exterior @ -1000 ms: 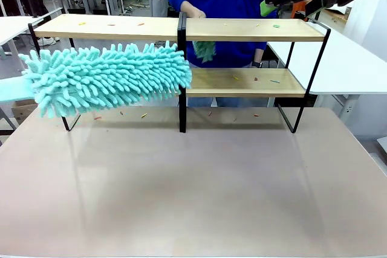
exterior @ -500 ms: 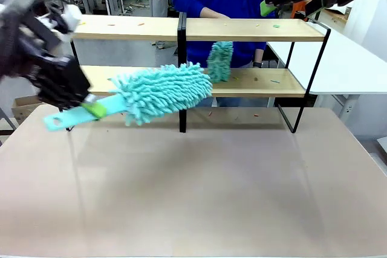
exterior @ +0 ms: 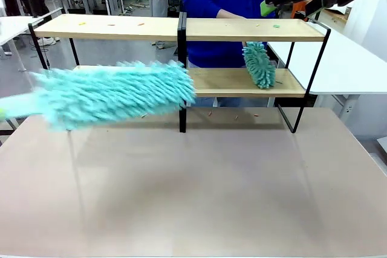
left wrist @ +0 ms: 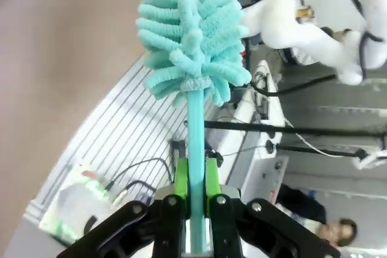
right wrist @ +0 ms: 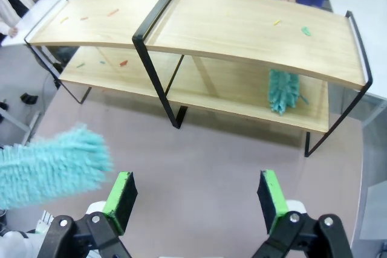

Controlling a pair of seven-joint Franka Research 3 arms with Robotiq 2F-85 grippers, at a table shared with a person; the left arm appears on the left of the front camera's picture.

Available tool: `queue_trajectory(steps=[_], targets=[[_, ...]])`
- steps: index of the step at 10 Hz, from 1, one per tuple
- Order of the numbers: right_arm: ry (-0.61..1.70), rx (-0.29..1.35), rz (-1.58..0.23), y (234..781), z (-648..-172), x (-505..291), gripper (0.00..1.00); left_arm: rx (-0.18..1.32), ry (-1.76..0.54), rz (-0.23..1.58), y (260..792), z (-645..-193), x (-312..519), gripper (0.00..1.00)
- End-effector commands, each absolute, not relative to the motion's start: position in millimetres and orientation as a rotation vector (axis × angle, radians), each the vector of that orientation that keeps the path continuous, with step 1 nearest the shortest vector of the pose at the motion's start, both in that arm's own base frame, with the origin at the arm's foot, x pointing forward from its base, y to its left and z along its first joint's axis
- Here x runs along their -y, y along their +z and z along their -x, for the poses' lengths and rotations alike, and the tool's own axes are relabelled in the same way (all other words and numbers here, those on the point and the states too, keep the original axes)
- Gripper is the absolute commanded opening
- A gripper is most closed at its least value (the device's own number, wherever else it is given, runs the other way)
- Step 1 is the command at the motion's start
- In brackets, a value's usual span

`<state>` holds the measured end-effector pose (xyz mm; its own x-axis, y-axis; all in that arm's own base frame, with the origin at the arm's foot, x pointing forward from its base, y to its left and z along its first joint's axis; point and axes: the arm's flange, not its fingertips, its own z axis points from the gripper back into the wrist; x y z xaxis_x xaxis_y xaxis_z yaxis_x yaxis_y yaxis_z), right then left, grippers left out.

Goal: Clean the shelves.
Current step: Clean a randomly selected level of the Shelf with the Duster.

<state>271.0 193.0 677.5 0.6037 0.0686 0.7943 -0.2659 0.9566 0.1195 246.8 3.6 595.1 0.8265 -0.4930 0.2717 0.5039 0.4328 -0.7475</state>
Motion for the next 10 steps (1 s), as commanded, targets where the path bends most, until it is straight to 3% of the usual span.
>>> queue_trajectory(steps=[1, 3, 4, 8, 10], targets=[[0.195, 0.905, -0.24, 679.1, -271.6, -192.5, 1.0, 0.227, -0.509, 1.006, 608.6, -214.2, -68.3, 0.13], [0.195, 0.905, -0.24, 679.1, -271.6, -192.5, 1.0, 0.328, -0.348, 1.049, 606.9, -199.8, -88.8, 0.13], [0.195, 0.905, -0.24, 679.1, -271.6, -192.5, 1.0, 0.207, -0.501, 1.012, 612.2, -199.0, -85.7, 0.13], [0.195, 0.905, -0.24, 679.1, -271.6, -192.5, 1.0, 0.207, -0.501, 1.012, 612.2, -199.0, -85.7, 0.13], [0.195, 0.905, -0.24, 679.1, -271.6, -192.5, 1.0, 0.182, -0.389, 1.035, 622.0, -208.2, -69.1, 0.13]])
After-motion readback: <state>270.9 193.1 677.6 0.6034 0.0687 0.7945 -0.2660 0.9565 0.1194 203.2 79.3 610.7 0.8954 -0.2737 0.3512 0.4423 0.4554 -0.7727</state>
